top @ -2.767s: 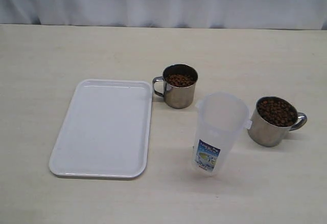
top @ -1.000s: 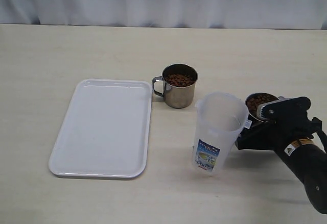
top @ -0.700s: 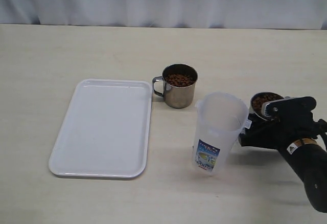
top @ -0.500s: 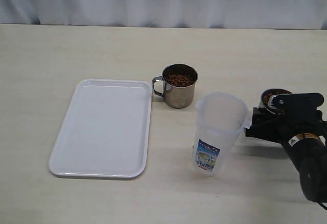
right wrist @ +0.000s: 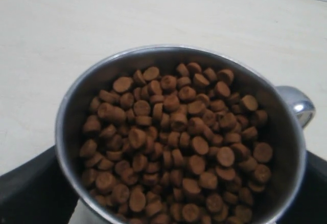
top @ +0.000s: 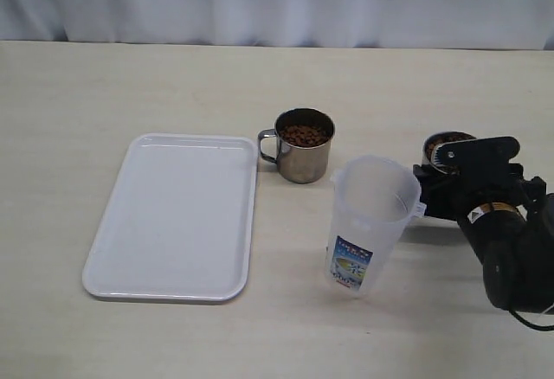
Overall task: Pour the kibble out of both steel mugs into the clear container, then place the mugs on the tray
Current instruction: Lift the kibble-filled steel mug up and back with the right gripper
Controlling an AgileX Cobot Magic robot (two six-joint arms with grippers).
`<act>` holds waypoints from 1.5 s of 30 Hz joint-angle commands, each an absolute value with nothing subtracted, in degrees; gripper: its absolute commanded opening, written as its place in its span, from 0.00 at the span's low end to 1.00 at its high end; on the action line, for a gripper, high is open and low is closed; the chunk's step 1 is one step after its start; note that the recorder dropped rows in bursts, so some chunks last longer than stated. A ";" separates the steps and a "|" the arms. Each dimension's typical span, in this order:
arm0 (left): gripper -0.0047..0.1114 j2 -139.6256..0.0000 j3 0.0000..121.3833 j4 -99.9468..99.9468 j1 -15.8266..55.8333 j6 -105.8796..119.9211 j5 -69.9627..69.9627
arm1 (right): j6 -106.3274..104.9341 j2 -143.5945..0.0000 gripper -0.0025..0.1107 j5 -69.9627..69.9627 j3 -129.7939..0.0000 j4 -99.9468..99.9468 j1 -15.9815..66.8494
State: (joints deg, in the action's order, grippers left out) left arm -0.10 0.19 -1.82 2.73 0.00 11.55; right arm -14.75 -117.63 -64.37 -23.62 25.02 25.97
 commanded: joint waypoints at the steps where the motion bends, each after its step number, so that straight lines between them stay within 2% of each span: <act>1: 0.04 0.00 0.00 -1.61 2.67 0.00 11.20 | -16.09 -117.78 0.36 -66.00 -22.76 24.38 25.97; 4: 0.04 0.00 0.00 -1.61 2.67 0.00 11.20 | -16.34 -117.19 0.23 -69.93 -20.88 24.38 26.10; 7: 0.04 0.00 0.00 -1.61 2.67 0.00 11.20 | -13.60 -115.54 0.07 -69.96 -18.61 24.38 26.10; 16: 0.04 0.00 0.00 -1.61 2.67 0.00 11.20 | -11.48 -105.76 0.06 -69.96 -12.20 16.84 26.10; 24: 0.04 0.00 0.00 -1.50 2.67 0.00 11.20 | -17.70 -89.66 0.06 -69.96 -8.49 16.13 26.10; 33: 0.04 0.00 0.00 -1.50 2.67 0.00 11.20 | -18.99 -71.76 0.06 -54.08 -8.68 19.02 26.10; 41: 0.04 0.00 0.00 -1.50 2.67 0.00 11.20 | -22.48 -55.18 0.06 -25.66 -12.96 25.27 26.10; 45: 0.04 0.00 0.00 -1.50 2.67 0.00 11.20 | -22.59 -49.47 0.06 -18.04 -14.72 25.27 26.10</act>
